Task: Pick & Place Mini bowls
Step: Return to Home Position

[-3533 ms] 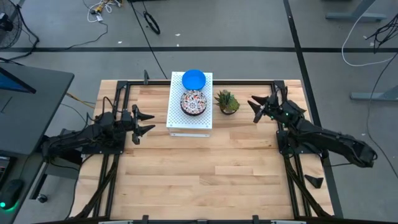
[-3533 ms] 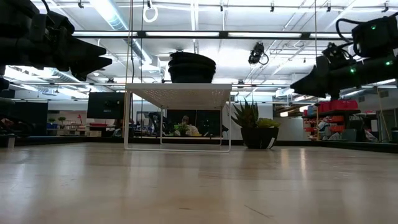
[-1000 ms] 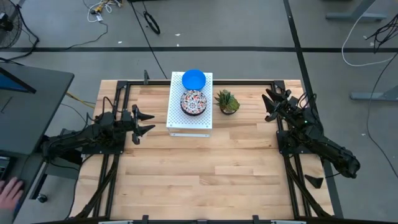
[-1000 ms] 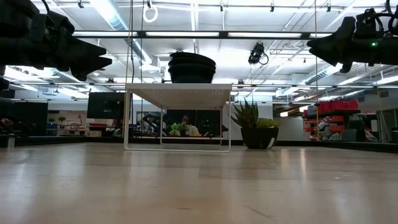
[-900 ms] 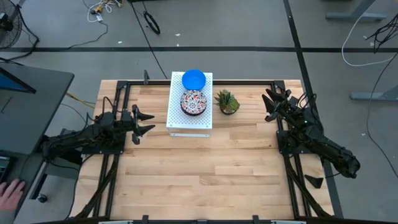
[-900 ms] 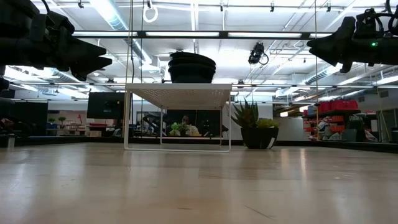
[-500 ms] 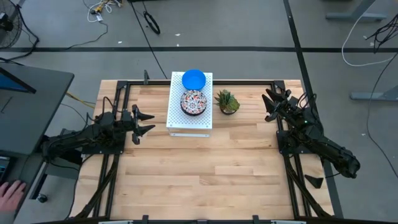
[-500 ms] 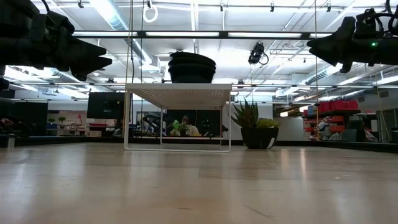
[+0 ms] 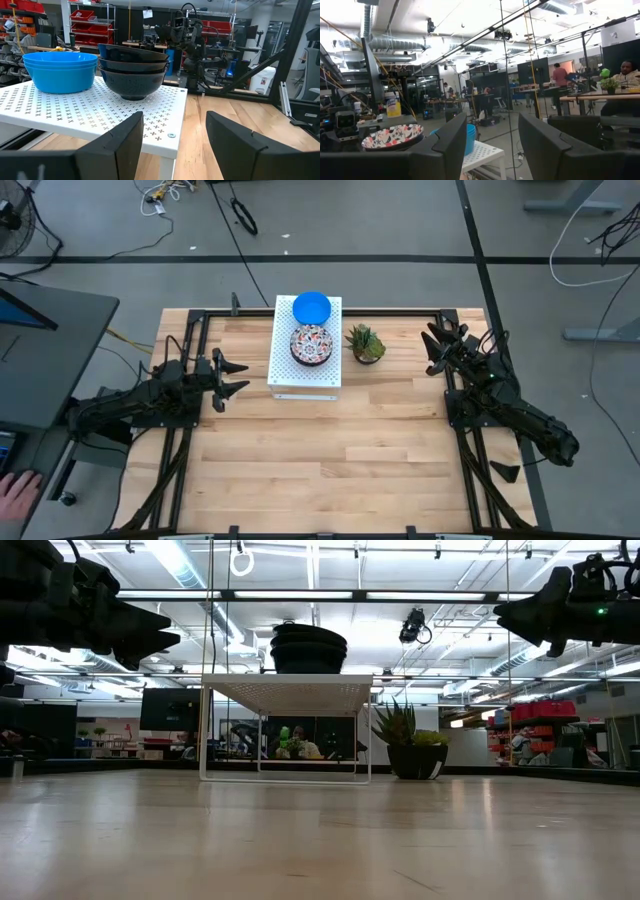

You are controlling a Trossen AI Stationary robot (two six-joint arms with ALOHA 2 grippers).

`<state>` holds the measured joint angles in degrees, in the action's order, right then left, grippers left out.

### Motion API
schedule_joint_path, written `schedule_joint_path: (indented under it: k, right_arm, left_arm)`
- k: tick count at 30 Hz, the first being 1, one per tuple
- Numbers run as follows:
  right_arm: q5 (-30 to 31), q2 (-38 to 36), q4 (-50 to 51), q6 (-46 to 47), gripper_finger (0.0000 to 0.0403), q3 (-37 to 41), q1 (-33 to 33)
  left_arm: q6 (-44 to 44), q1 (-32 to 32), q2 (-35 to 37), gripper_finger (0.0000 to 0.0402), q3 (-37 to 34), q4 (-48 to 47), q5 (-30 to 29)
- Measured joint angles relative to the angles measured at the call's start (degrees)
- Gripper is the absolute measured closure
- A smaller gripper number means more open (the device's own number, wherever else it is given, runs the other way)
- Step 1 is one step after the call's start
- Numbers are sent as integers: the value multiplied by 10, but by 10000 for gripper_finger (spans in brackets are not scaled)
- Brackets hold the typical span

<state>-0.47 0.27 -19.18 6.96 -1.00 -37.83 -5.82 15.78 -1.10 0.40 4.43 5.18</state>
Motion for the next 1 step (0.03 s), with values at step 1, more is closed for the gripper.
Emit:
schedule_joint_path:
  k: [1]
  right_arm:
    - [0,0,0,0,221,0,0]
  left_arm:
    - [0,0,0,181,0,0,0]
